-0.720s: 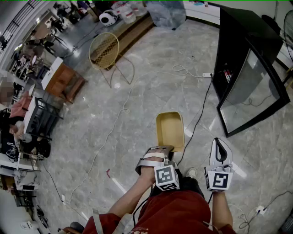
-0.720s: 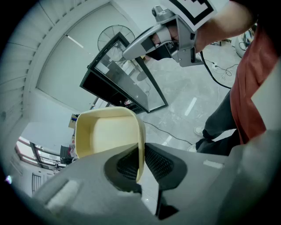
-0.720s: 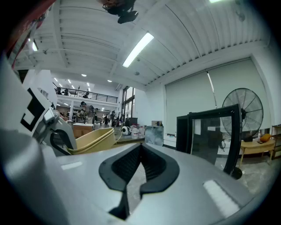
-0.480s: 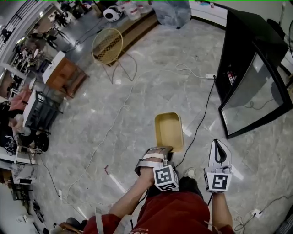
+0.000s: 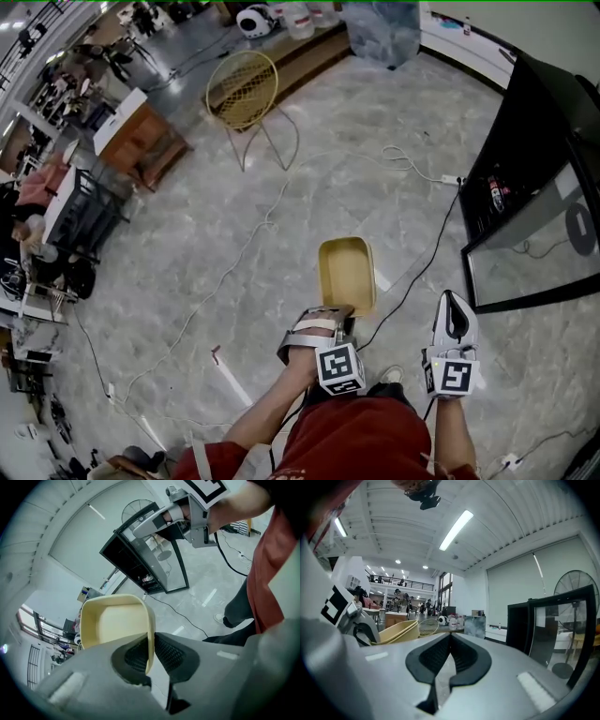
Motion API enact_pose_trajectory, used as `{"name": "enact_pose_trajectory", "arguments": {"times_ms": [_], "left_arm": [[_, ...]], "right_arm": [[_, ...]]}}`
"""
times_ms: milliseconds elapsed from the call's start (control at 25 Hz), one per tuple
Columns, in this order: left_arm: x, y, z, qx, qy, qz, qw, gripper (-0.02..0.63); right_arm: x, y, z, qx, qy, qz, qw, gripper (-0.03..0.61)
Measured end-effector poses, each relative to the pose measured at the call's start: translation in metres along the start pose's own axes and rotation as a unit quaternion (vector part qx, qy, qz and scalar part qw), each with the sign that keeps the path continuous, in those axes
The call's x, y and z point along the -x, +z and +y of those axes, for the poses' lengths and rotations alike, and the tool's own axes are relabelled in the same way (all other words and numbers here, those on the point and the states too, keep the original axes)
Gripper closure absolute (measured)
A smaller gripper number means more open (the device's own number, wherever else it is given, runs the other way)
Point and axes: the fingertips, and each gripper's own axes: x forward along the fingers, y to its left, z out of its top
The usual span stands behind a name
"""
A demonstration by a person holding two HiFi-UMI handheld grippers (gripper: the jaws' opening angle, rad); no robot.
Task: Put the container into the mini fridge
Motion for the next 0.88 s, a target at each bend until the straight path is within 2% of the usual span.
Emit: {"name": "enact_pose_trajectory", "arguments": {"times_ms": [400, 720, 880], "left_arm": [[-0.035, -0.089, 0.109, 0.007, -0.003, 0.001, 1.0000, 0.583], [-0.052, -0.159, 0.163, 0.018, 0.002, 0.001, 0.9998, 0.584], [-0.056, -0.181, 0.182, 0.016, 0.003, -0.001, 0.9999, 0.583]], "right_arm": [[-0.136, 0.036, 0.072, 0.034, 0.013, -0.002, 0.999, 0.578], [-0.209, 0.052, 0.124, 0.049, 0.017, -0.006, 0.999, 0.578], [-0.230, 0.056, 0.136, 0.052, 0.010, -0.004, 0.999, 0.578]]}}
